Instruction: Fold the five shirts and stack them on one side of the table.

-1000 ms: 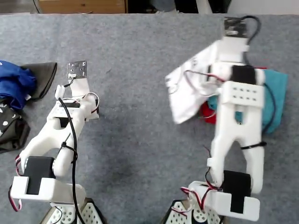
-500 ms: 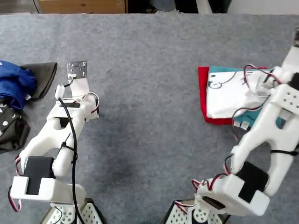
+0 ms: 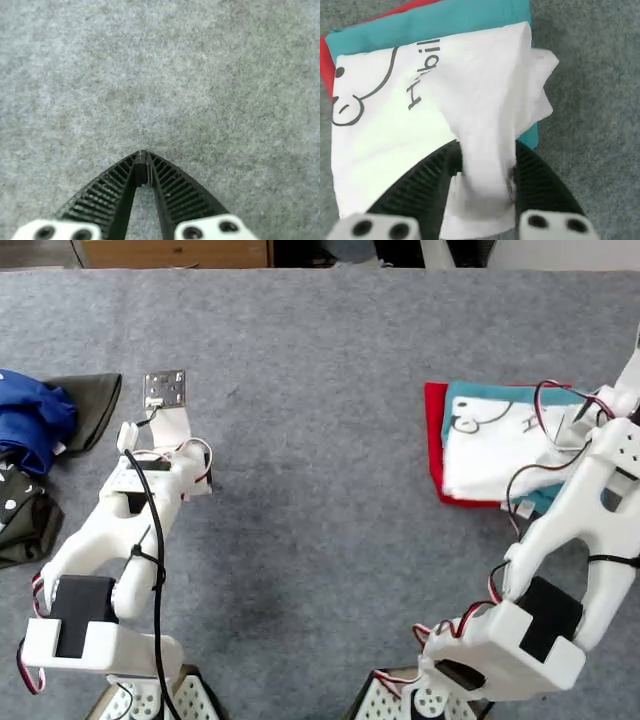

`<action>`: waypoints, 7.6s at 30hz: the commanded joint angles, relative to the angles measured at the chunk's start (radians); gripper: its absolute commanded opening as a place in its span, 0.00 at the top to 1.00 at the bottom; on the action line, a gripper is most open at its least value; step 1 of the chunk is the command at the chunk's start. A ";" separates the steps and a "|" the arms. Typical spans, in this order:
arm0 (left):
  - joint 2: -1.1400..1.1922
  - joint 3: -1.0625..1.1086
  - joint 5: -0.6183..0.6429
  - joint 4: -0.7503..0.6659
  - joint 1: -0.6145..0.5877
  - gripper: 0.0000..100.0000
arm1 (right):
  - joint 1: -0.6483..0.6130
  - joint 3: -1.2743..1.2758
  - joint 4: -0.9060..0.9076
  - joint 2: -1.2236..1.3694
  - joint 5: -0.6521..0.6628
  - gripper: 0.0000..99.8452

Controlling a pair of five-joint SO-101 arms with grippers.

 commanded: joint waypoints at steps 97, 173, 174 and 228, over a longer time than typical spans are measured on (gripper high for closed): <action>0.468 -2.439 -0.273 1.353 -0.661 0.97 | -0.500 0.226 0.267 -0.306 -0.153 0.95; -0.345 -0.420 -0.299 0.944 -0.863 0.74 | -1.309 -0.268 0.195 0.602 -0.201 0.88; -0.345 -0.420 -0.313 0.944 -0.855 0.74 | -1.287 -0.300 0.198 0.628 -0.203 0.95; 1.053 -2.299 -0.293 1.235 -0.989 0.97 | -0.930 0.122 0.322 0.185 0.034 0.70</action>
